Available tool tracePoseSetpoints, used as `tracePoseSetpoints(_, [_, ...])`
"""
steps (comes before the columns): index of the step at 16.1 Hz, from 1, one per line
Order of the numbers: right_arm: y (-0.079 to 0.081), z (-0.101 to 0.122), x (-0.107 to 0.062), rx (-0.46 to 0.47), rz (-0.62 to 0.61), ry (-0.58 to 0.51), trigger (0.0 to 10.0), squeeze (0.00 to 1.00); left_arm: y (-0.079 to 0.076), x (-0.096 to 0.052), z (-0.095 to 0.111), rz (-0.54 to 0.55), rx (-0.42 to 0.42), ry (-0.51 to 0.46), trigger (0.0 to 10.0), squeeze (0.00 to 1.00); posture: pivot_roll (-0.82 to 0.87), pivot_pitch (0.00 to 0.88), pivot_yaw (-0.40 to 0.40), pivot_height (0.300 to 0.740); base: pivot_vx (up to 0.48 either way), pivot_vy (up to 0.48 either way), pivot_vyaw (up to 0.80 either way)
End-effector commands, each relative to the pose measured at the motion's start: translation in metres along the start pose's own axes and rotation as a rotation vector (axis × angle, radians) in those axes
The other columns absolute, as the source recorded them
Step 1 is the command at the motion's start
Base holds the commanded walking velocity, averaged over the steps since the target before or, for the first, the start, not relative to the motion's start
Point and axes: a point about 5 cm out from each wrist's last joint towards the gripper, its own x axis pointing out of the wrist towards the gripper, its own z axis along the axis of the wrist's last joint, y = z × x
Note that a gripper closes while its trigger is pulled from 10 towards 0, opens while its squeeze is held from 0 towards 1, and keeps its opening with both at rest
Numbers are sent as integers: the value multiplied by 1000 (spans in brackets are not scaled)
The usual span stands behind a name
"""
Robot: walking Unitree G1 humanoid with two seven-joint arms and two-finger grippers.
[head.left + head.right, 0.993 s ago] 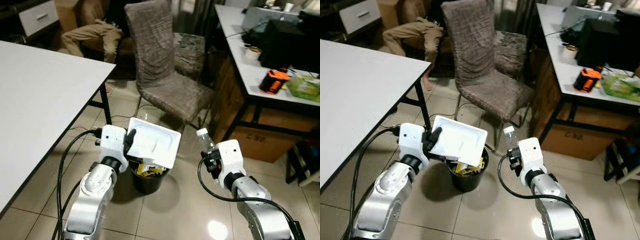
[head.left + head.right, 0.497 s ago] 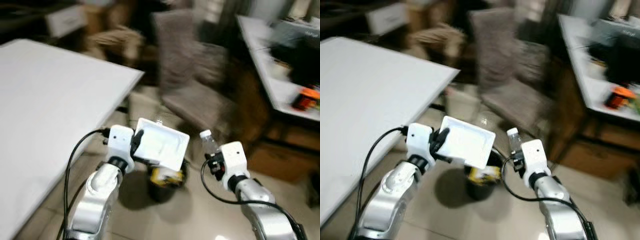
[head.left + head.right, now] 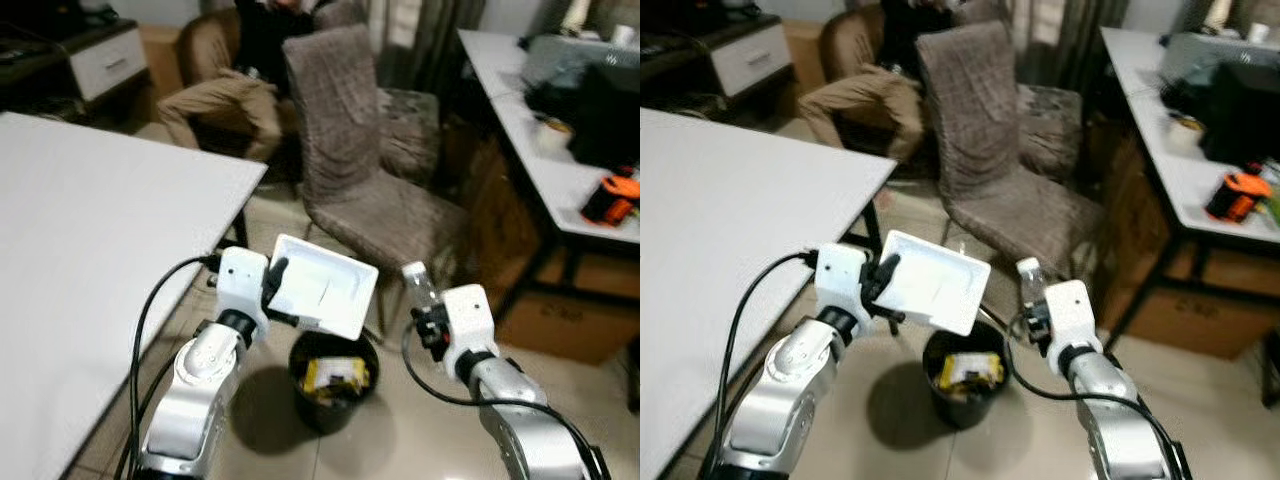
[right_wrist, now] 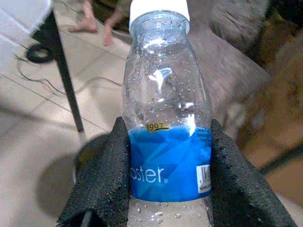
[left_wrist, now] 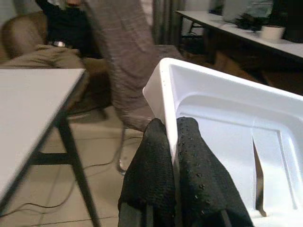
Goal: Picking trash to rubbish bin
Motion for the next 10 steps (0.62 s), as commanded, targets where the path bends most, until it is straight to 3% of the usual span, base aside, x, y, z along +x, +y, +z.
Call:
tracePoseSetpoints(1, [0,3,0,14,-6,-16,10000,0,3,2,0,-2,10,1,10000,0,-212,0,-37,740,379,0,0])
tracePoseSetpoints(4, [2,-3,-2,8,5,2,10000,0,3,2,-1,-6,12,6,10000,0,-207,0,-43,740,376,0,0])
tracePoseSetpoints(10, [11,-14,-4,-16,61,59,10000,0,0,-15,-12,7,2,46,10000,0,-180,9,-74,740,377,0,0])
